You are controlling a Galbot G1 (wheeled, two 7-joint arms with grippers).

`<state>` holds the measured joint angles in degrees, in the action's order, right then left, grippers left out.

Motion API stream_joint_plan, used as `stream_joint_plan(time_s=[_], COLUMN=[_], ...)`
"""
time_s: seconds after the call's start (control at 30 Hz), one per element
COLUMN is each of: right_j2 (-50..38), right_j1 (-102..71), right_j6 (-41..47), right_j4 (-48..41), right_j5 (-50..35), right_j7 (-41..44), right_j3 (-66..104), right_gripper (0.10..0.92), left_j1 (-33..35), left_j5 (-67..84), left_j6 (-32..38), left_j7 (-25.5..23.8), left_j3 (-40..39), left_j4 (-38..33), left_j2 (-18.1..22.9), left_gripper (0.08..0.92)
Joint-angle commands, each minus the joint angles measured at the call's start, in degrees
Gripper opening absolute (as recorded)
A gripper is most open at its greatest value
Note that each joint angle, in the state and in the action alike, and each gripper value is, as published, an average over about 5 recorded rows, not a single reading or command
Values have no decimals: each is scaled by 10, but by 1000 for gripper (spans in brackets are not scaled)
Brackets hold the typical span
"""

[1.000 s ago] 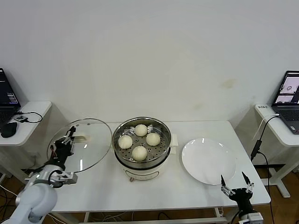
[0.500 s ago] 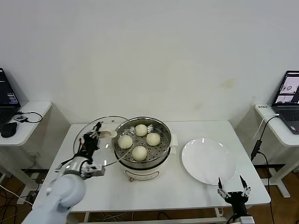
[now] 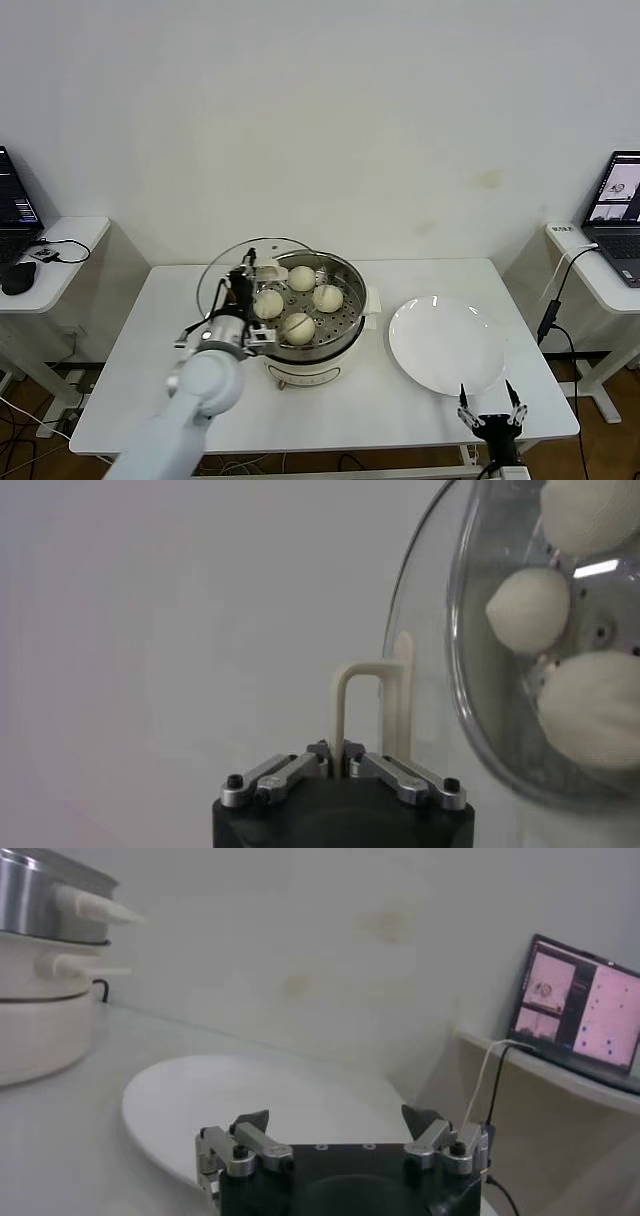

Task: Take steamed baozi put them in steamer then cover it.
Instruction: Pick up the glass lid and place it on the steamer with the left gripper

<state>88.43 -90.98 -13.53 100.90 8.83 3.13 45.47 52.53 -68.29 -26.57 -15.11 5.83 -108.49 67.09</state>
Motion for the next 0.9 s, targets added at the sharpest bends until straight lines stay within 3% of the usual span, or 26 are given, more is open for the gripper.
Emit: stream_joint_plan(time_s=[0.03,0.33,0.9], right_j2=[6,5,5], right_j1=[-2,-4,-9], right_j6=[-8,-14,-19], right_j4=[-11,-15,-23], right_j5=[8,9,13], right_j7=[-5,-4,-3], right_j3=[-2,-4,-15], right_gripper=[823,823,823], left_j1=[-29,-25,-11], left_j5=[-124,-152,-153], left_j6=[-13,-3,7], left_j7=[-35,-31,-27], left_j3=[-43,-57,-33], left_j4=[37,71,78], left_j2=[122,158,149], left_gripper=[143,143,143])
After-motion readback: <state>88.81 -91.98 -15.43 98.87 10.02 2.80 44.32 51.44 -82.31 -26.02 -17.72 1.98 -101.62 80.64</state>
